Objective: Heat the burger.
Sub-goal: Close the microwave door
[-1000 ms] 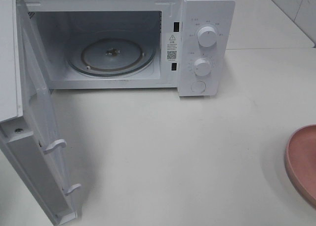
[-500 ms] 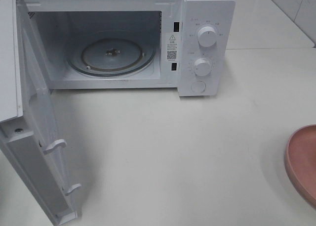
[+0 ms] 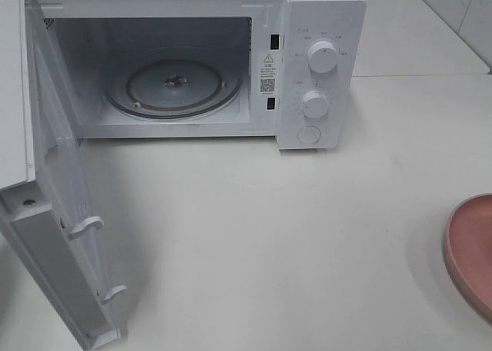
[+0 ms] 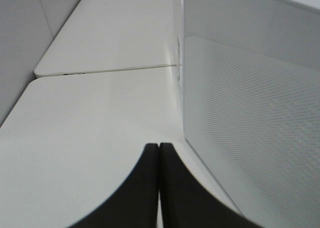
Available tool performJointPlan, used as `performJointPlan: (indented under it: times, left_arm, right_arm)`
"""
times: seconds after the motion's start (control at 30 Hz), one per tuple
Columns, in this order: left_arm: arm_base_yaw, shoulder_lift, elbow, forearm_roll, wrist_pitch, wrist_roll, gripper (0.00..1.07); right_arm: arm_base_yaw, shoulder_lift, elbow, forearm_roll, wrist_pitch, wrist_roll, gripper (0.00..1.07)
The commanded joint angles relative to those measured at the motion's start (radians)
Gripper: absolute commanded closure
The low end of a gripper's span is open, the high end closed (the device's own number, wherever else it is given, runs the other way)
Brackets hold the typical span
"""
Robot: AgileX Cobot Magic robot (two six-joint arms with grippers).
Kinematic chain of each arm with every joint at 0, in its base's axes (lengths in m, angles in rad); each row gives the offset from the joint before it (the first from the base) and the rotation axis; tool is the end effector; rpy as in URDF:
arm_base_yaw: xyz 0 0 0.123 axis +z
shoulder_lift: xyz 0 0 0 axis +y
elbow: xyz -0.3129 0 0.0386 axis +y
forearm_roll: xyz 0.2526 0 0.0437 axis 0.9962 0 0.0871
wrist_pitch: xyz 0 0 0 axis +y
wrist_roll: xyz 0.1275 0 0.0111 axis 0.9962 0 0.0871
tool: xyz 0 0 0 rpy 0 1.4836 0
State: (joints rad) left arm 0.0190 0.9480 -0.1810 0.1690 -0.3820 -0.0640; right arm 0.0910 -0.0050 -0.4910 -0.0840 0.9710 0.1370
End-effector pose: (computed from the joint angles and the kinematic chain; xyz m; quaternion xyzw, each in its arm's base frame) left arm 0.1831 -0.0045 0.2177 0.0484 0.8040 0.0079 0.5926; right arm 0.0073 -0.0082 0.2706 0.0187 0.8292 0.0217 0.5583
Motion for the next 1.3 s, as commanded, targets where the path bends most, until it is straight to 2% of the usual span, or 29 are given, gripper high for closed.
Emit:
performJointPlan:
  times: [0.03,0.1,0.13,0.17,0.2,0.3,0.53,0.63,0.8,0.87,0.9,0.97,1.0,1.13,1.17,1.2,1.23,1.3]
  left_arm:
    - [0.001,0.08,0.002,0.165,-0.132,-0.15,1.07]
    - [0.001,0.105,0.002,0.201,-0.163,-0.172,1.07]
    - [0.001,0.142,0.002,0.279,-0.221,-0.196,1.07]
    - [0.001,0.142,0.002,0.279,-0.221,-0.196,1.07]
    - [0.001,0.181,0.002,0.337,-0.27,-0.21,1.07]
    - [0.001,0.244,0.002,0.398,-0.368,-0.213,1.07]
    - [0.001,0.423,-0.045,0.427,-0.503,-0.234,1.07]
    - [0.001,0.452,-0.055,0.426,-0.532,-0.236,1.07]
    - [-0.046,0.497,-0.082,0.4,-0.55,-0.247,1.07]
    - [-0.132,0.555,-0.123,0.336,-0.545,-0.224,1.07]
    - [-0.132,0.555,-0.123,0.336,-0.545,-0.224,1.07]
    - [-0.191,0.594,-0.14,0.254,-0.549,-0.218,1.07]
    - [-0.191,0.594,-0.14,0.254,-0.549,-0.218,1.07]
    - [-0.283,0.648,-0.183,0.183,-0.548,-0.172,1.07]
    - [-0.283,0.648,-0.183,0.183,-0.548,-0.172,1.07]
    - [-0.322,0.676,-0.21,0.152,-0.547,-0.16,1.07]
    - [-0.322,0.676,-0.21,0.152,-0.547,-0.16,1.07]
    - [-0.376,0.711,-0.246,0.091,-0.546,-0.144,1.07]
  right_arm:
    - [-0.007,-0.026,0.001,0.001,-0.008,-0.006,0.31]
    - [-0.007,-0.026,0.001,0.001,-0.008,-0.006,0.31]
    - [-0.007,-0.026,0.001,0.001,-0.008,-0.006,0.31]
    - [-0.007,-0.026,0.001,0.001,-0.008,-0.006,0.31]
    - [-0.007,-0.026,0.001,0.001,-0.008,-0.006,0.31]
    - [-0.007,-0.026,0.001,0.001,-0.008,-0.006,0.31]
    - [-0.007,-0.026,0.001,0.001,-0.008,-0.006,0.31]
    - [-0.007,-0.026,0.001,0.001,-0.008,-0.006,0.31]
    - [-0.007,-0.026,0.001,0.001,-0.008,-0.006,0.31]
    - [-0.007,-0.026,0.001,0.001,-0.008,-0.006,0.31]
    - [-0.007,-0.026,0.001,0.001,-0.008,-0.006,0.31]
    - [-0.007,-0.026,0.001,0.001,-0.008,-0.006,0.31]
    - [-0.007,-0.026,0.001,0.001,-0.008,-0.006,0.31]
    - [-0.007,-0.026,0.001,0.001,-0.008,-0.006,0.31]
    - [-0.007,-0.026,0.001,0.001,-0.008,-0.006,0.31]
    - [-0.007,-0.026,0.001,0.001,-0.008,-0.006,0.31]
    - [-0.007,-0.026,0.001,0.001,-0.008,-0.006,0.31]
    - [-0.007,-0.026,0.001,0.001,-0.008,-0.006,0.31]
